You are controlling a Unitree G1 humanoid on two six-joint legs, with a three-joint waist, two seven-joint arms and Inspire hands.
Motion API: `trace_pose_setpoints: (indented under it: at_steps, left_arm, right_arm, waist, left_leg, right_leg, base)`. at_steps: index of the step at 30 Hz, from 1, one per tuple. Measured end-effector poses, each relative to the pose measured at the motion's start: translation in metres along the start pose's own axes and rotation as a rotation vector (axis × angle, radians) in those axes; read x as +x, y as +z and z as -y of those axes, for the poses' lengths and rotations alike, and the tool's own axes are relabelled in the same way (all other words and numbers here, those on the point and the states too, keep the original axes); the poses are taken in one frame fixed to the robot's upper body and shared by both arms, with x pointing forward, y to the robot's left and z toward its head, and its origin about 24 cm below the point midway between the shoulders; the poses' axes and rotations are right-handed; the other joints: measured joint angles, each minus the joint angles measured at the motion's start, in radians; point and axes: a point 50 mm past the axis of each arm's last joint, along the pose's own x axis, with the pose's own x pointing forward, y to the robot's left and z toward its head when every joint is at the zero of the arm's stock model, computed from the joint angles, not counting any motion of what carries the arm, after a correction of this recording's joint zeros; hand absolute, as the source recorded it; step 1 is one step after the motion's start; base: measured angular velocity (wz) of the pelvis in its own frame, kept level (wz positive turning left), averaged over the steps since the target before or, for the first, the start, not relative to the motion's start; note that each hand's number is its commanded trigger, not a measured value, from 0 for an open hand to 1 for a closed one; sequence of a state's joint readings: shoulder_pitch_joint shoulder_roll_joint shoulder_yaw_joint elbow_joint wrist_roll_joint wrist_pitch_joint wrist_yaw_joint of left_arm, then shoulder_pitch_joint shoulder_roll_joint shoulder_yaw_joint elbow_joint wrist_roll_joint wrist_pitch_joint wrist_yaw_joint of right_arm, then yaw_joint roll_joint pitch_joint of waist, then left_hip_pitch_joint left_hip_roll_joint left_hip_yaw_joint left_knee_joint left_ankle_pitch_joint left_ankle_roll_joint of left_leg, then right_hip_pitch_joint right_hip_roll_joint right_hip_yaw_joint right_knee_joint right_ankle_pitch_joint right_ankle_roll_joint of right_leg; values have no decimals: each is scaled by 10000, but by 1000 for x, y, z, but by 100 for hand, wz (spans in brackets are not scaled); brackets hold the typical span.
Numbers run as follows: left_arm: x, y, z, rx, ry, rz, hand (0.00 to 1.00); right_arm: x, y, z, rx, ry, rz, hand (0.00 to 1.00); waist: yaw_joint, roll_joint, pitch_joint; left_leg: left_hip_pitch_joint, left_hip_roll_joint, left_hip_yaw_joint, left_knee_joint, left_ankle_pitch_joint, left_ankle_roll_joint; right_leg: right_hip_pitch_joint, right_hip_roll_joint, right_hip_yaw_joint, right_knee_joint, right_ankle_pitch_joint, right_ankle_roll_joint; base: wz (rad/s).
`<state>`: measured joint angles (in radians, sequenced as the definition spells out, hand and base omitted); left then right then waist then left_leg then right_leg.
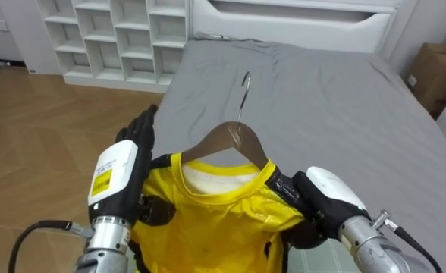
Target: Hang clothes
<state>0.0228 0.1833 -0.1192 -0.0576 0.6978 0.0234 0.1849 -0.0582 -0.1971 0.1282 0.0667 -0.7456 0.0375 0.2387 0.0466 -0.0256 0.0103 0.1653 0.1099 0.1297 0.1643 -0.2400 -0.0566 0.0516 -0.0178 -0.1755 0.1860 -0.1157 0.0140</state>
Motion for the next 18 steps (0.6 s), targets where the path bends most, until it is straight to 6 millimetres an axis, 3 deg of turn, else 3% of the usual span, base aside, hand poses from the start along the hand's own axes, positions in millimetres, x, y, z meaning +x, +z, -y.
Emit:
trace_pose_setpoints:
  at_steps: [4,11,18]
  left_arm:
    - [0,0,-1,40,7,78,0]
    - [0,1,0,-366,-38,161,0]
    - [0,1,1,-391,-244,174,0]
  right_arm:
    - [-2,-5,9,22,-521,10,100]
    - [-8,-39,22,104,-1033,-1091,100]
    - [-11,-52,28,-86,-1388,-1430,100]
  waist:
    - [-163,-18,-5]
    - [-227,-237,-24]
    - [-177,-428,51]
  left_leg:
    - [30,0,37,0,0,0]
    - [120,1,44,-3,0,0]
    - [138,-3,71,-6,0,0]
  right_leg:
    - [0,3,31,12,0,0]
    - [39,5,87,39,-1,-1]
    - [20,7,112,16,0,0]
  base:
    - [-3]
    - [0]
    - [0]
